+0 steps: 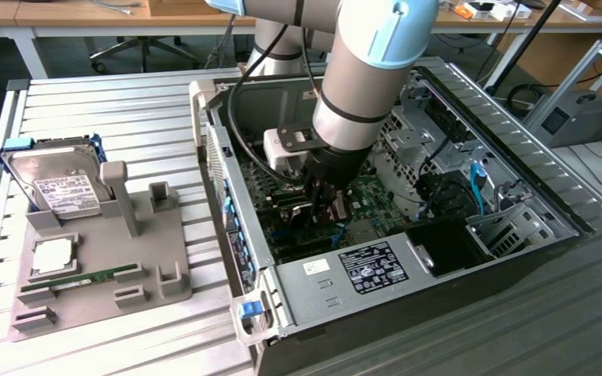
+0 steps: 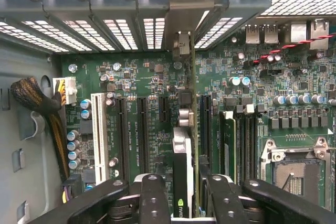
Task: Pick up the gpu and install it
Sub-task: 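Insert the gpu into the slot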
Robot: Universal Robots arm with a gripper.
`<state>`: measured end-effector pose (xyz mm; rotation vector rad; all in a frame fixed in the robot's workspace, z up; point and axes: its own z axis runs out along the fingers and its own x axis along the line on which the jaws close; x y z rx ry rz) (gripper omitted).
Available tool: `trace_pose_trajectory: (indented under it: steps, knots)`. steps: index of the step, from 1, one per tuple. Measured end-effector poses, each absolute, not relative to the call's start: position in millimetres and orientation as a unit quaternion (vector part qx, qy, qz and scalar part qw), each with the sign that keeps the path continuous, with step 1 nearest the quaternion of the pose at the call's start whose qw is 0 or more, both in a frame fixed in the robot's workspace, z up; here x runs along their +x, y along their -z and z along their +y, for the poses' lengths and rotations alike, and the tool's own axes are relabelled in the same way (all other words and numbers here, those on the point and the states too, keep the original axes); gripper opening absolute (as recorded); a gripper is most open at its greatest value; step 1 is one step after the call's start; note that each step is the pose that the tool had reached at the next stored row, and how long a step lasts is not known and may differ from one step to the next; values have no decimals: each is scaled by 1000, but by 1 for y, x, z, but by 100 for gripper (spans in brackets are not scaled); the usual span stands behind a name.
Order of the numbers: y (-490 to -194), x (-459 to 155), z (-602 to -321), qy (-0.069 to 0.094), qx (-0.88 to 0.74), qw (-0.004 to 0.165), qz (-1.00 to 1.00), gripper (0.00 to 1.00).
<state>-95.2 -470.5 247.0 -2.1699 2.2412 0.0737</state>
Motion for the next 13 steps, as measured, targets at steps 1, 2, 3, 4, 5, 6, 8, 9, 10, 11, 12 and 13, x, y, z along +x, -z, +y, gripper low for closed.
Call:
trace_pose_trajectory:
  steps: [1, 2, 3, 4, 5, 6, 8, 9, 10, 11, 12, 13]
  knots:
    - [-247, -95, -471, -24, -695, 11, 718, 35]
    - [-247, -95, -470, -24, -695, 10, 718, 35]
    - [-248, -95, -470, -23, -695, 10, 718, 35]
    - [-249, -95, -470, -22, -695, 9, 718, 35]
    - [-250, -95, -470, -22, -695, 9, 718, 35]
    - [-251, -95, -469, -21, -695, 8, 718, 35]
    - [-253, -95, -469, -20, -695, 8, 718, 35]
    - [-255, -95, -469, -20, -695, 7, 718, 35]
    - [-256, -95, -469, -19, -695, 7, 718, 35]
    - [-257, -95, -469, -19, -695, 6, 718, 35]
    - [-258, -95, -468, -19, -695, 6, 718, 35]
    - [-260, -95, -468, -19, -695, 6, 718, 35]
